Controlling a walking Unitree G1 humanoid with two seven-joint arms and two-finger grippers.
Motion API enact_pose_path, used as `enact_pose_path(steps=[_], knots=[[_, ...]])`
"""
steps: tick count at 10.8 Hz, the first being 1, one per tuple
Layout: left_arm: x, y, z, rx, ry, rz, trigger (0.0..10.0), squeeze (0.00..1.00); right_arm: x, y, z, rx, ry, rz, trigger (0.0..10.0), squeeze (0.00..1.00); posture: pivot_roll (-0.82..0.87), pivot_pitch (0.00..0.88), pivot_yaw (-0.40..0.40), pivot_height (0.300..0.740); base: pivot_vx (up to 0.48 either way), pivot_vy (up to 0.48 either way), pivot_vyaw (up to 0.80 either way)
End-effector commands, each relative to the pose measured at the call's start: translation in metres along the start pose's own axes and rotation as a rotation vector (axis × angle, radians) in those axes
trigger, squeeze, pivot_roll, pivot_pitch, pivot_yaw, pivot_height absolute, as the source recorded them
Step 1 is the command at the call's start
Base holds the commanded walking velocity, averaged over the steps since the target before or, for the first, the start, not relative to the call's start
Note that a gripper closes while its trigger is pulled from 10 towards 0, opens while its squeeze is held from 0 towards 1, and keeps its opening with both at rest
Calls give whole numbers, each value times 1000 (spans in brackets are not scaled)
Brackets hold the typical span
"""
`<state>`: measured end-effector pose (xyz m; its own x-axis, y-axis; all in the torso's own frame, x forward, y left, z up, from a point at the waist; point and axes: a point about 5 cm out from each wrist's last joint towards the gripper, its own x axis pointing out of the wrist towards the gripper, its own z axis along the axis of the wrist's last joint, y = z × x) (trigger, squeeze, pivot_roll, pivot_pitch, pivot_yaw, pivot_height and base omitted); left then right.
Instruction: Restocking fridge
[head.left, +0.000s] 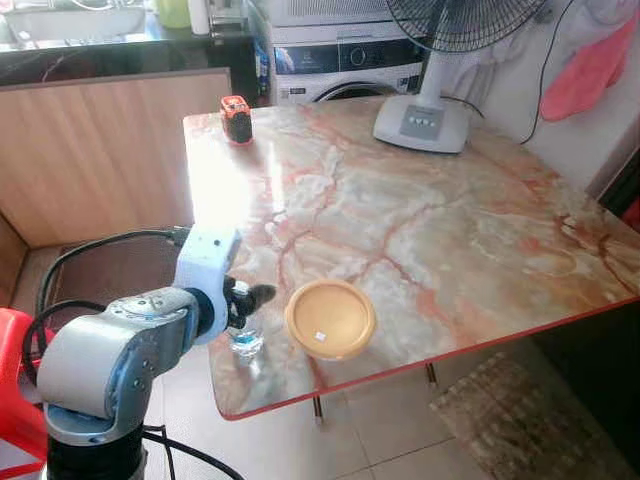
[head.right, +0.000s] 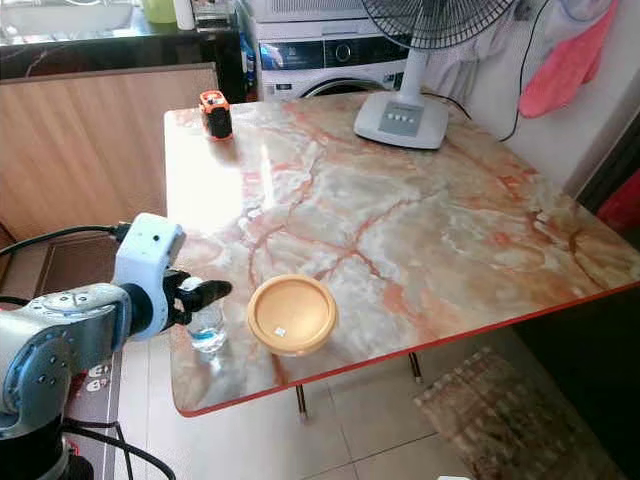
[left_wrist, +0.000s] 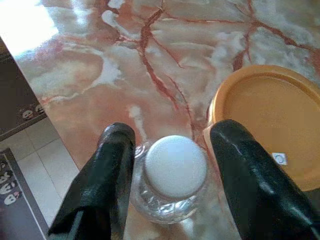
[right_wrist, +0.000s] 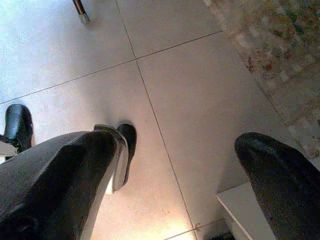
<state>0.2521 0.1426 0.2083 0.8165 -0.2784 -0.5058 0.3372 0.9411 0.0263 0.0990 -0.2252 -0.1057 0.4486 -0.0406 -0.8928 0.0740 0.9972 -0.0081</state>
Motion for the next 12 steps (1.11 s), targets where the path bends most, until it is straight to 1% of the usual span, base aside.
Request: enact_pose_path(steps=[1,10,12], knots=[[0,3,-3,-8,20,17,0,0,-1,-3,0,-9,6,-6,10000,0,152,0,-58,740,0,0,0],[1,1,-8,6,43,4,0,0,-1,-3,-1,-16,17,5,10000,0,149,0,-56,740,0,0,0],[1,3,-5,8,28,26,0,0,-1,-2,-1,-15,17,7,10000,0,148,0,-56,740,0,0,0]])
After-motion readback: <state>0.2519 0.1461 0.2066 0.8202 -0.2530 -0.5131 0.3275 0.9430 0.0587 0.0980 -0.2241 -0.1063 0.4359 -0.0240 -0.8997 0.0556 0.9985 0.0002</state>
